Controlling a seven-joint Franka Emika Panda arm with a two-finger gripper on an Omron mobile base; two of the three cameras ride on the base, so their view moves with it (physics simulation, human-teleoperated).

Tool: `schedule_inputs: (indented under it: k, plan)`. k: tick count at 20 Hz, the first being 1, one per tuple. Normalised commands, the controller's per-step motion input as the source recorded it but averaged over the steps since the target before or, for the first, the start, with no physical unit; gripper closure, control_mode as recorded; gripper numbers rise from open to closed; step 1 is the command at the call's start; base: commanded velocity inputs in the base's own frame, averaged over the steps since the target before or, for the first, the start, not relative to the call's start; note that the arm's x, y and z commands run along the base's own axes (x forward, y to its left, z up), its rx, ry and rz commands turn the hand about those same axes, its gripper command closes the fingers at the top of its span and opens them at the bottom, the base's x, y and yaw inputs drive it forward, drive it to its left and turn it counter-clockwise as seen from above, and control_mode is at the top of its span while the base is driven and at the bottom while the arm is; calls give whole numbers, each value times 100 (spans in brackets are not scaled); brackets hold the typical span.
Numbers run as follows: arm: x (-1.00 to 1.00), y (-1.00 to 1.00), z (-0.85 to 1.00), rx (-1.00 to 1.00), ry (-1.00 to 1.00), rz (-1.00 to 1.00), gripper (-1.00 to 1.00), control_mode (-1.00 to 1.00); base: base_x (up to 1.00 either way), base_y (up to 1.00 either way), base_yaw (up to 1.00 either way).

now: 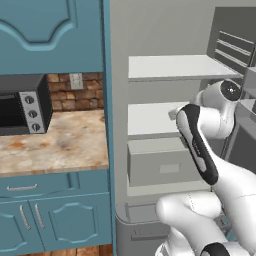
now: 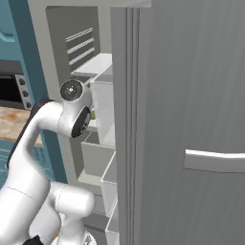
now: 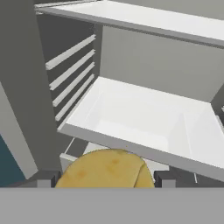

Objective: Retrieve the sausage and cheese from the fridge and place them on the cutting board on the counter.

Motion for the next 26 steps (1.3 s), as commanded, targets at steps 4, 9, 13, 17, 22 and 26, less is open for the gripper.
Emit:
schedule_inputs:
  k: [4,9,13,17,22,26]
  plan:
    - [-64,9,-18,7,2,-18,100,-100,0,0,0]
    - [-52,9,-31,14,4,-16,100,-100,0,0,0]
    - [-22,3,-24,9,4,-6,100,-100,0,0,0]
    - [0,0,0,0,0,0,100,-100,0,0,0]
    - [0,0,0,0,0,0,100,-100,0,0,0]
    - [0,0,0,0,0,0,100,100,0,0,0]
